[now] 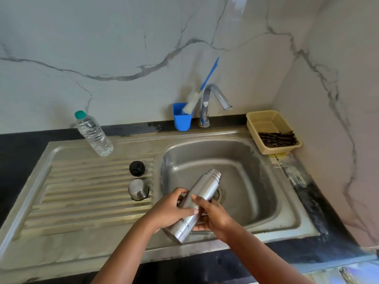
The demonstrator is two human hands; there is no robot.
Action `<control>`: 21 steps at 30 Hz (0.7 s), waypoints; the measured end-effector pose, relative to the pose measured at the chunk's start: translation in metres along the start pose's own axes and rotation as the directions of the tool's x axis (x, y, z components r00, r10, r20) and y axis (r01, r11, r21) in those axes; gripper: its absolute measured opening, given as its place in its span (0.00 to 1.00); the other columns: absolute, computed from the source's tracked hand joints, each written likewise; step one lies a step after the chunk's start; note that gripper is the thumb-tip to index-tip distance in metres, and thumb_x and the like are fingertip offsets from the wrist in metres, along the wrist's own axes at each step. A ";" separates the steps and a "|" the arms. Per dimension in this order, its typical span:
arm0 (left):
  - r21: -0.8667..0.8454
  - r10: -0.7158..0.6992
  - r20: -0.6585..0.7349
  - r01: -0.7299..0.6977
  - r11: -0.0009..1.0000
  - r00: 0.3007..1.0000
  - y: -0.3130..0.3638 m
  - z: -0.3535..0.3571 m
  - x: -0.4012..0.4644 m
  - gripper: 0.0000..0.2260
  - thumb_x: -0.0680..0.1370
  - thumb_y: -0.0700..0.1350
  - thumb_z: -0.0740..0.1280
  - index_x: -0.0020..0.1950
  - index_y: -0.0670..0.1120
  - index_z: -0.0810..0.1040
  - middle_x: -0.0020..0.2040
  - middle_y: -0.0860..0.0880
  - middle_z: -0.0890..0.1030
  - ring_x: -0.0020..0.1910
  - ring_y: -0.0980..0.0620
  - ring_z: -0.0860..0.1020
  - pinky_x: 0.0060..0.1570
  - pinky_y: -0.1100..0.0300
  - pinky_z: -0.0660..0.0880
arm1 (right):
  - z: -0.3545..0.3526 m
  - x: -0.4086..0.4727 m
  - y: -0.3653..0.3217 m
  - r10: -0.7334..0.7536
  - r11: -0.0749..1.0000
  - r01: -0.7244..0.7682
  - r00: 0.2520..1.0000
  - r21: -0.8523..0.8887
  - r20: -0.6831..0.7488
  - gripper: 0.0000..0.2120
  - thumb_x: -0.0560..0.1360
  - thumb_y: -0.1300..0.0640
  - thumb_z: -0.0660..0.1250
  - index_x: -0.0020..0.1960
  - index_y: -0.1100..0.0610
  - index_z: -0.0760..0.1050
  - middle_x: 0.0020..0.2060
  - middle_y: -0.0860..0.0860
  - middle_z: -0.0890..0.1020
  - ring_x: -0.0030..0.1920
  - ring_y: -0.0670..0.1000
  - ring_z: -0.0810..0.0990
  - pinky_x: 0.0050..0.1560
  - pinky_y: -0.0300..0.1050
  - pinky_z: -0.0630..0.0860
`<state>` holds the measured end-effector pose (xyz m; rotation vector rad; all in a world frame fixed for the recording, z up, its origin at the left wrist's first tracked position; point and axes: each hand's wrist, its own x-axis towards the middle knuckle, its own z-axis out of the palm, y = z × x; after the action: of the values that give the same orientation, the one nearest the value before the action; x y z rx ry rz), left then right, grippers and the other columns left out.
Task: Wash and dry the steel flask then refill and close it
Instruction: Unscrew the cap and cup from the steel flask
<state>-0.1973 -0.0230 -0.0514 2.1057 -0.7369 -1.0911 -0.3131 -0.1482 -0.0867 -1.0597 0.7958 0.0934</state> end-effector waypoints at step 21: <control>-0.261 -0.208 0.005 0.202 0.944 0.978 0.029 0.020 0.029 0.22 0.72 0.67 0.69 0.55 0.52 0.79 0.53 0.49 0.83 0.51 0.52 0.82 0.50 0.56 0.78 | -0.046 0.012 -0.005 0.203 0.976 -0.200 0.979 0.081 -0.030 0.31 0.66 0.37 0.72 0.57 0.61 0.77 0.45 0.58 0.83 0.41 0.54 0.84 0.35 0.45 0.80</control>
<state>-0.2055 -0.0681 -0.0528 1.9948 -0.3449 -1.2005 -0.3265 -0.1913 -0.1016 -0.9074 0.9334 0.2130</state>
